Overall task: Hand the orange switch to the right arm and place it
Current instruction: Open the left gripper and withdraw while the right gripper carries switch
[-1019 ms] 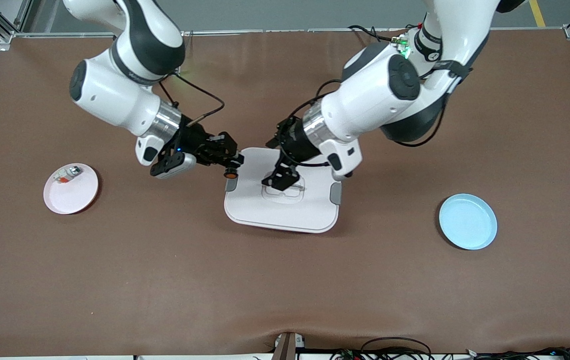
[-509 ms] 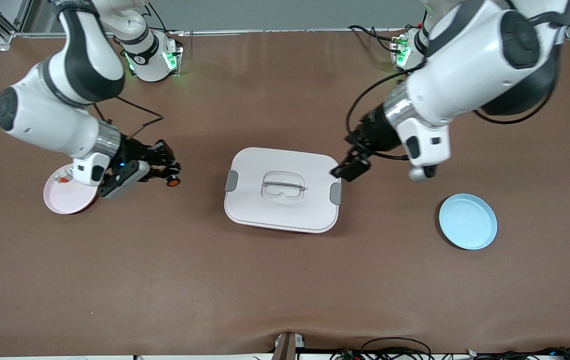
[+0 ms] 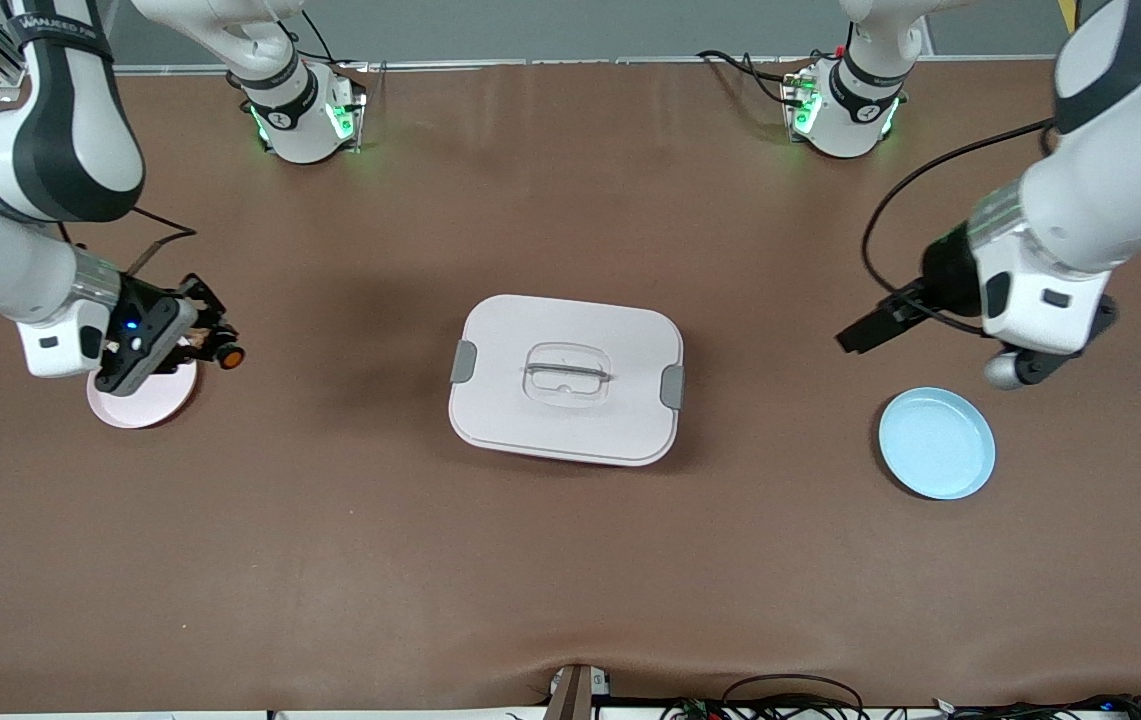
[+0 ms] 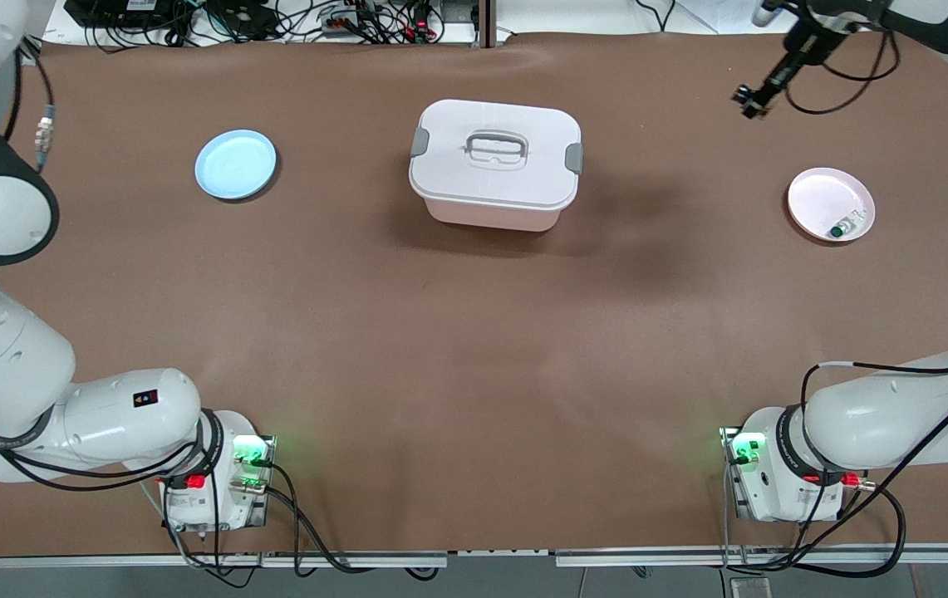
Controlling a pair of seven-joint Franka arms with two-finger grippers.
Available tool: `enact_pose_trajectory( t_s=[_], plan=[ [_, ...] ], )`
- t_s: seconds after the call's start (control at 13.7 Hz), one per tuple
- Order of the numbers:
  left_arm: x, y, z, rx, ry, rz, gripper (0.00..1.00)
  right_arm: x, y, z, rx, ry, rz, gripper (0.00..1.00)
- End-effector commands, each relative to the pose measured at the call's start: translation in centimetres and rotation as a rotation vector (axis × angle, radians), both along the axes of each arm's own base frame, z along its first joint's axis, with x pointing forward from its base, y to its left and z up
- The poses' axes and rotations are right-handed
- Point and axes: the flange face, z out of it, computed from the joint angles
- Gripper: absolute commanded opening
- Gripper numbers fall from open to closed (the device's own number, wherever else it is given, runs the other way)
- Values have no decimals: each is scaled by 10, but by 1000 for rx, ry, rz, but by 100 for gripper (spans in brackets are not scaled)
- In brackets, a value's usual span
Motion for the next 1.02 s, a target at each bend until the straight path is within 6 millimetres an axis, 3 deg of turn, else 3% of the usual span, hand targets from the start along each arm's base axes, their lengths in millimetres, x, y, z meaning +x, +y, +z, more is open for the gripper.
enact_pose_trajectory(
  t_s=[0.0, 0.22, 0.36, 0.66, 0.95],
  plan=[
    [-12, 44, 14, 52, -51, -164, 100, -13, -27, 1, -72, -13, 156, 0],
    [-19, 81, 25, 92, -95, -301, 100, -21, -40, -11, -162, -1, 293, 0],
    [-31, 89, 28, 135, -96, -325, 100, -32, -45, -22, -171, -29, 310, 0],
    [-59, 84, 40, 183, -108, -357, 100, -43, -74, -54, -169, -90, 439, 0],
    [-83, 92, 45, 202, -107, -401, 100, -52, -128, -79, -184, -139, 459, 0]
  ],
)
